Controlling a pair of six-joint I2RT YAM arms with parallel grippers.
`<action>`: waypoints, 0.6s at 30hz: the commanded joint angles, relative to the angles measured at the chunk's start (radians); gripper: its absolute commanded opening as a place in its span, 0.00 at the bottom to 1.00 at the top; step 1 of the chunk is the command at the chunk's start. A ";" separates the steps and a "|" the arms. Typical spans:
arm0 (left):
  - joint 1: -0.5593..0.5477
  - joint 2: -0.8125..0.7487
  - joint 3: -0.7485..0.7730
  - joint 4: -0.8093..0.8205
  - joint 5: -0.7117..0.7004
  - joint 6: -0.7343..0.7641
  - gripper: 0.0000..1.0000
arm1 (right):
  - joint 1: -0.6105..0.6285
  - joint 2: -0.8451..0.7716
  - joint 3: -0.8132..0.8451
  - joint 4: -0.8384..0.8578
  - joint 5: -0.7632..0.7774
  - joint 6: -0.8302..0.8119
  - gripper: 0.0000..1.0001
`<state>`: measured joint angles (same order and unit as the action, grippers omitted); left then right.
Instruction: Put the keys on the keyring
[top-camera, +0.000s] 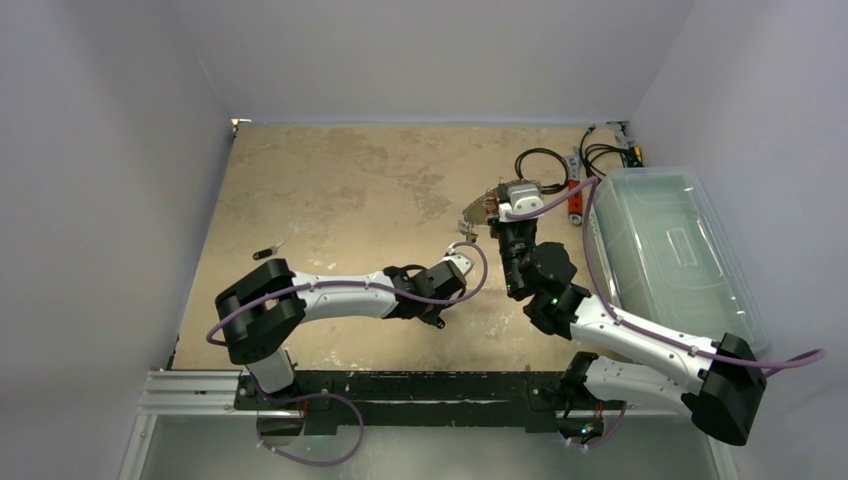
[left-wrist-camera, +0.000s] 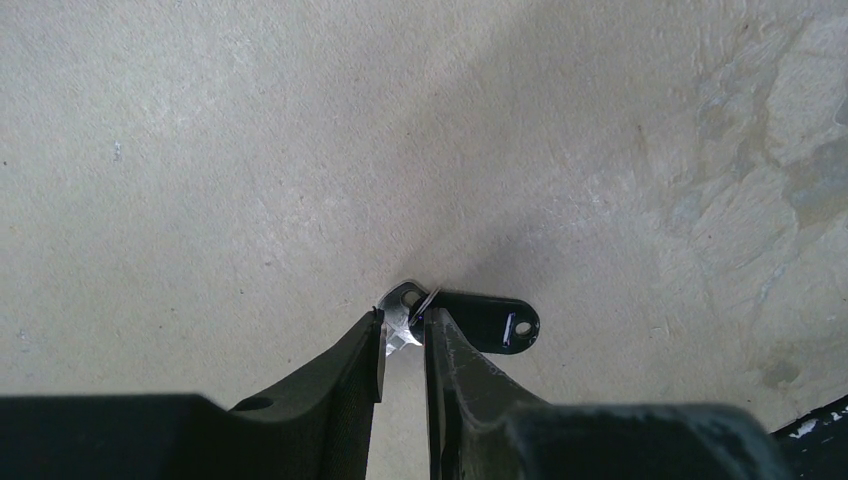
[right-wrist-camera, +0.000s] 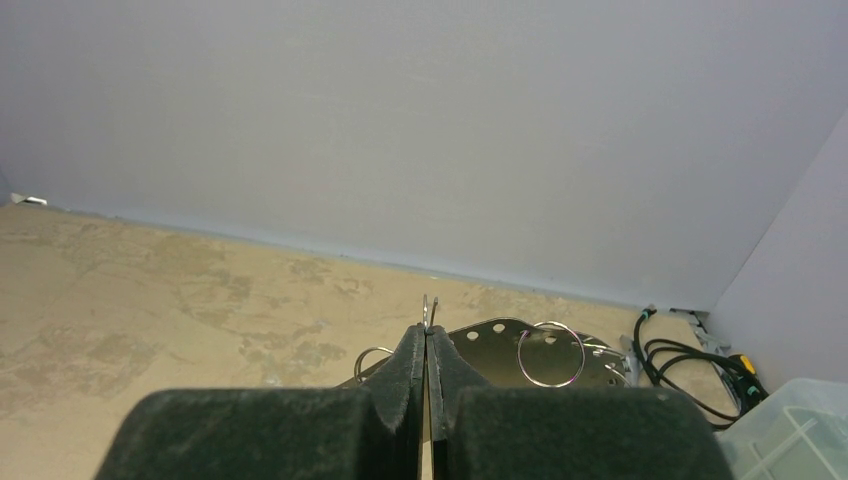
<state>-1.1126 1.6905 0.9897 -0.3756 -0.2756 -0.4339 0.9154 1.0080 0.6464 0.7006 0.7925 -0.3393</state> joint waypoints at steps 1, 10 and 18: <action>0.010 0.009 -0.005 0.040 -0.009 0.020 0.21 | -0.003 -0.005 0.032 0.037 -0.017 0.014 0.00; 0.017 0.015 -0.014 0.063 0.032 0.038 0.21 | -0.003 0.001 0.035 0.033 -0.021 0.018 0.00; 0.020 0.018 -0.025 0.070 0.053 0.041 0.00 | -0.003 0.006 0.036 0.031 -0.022 0.019 0.00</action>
<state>-1.0996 1.7039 0.9829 -0.3363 -0.2409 -0.4095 0.9154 1.0168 0.6464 0.6971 0.7891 -0.3328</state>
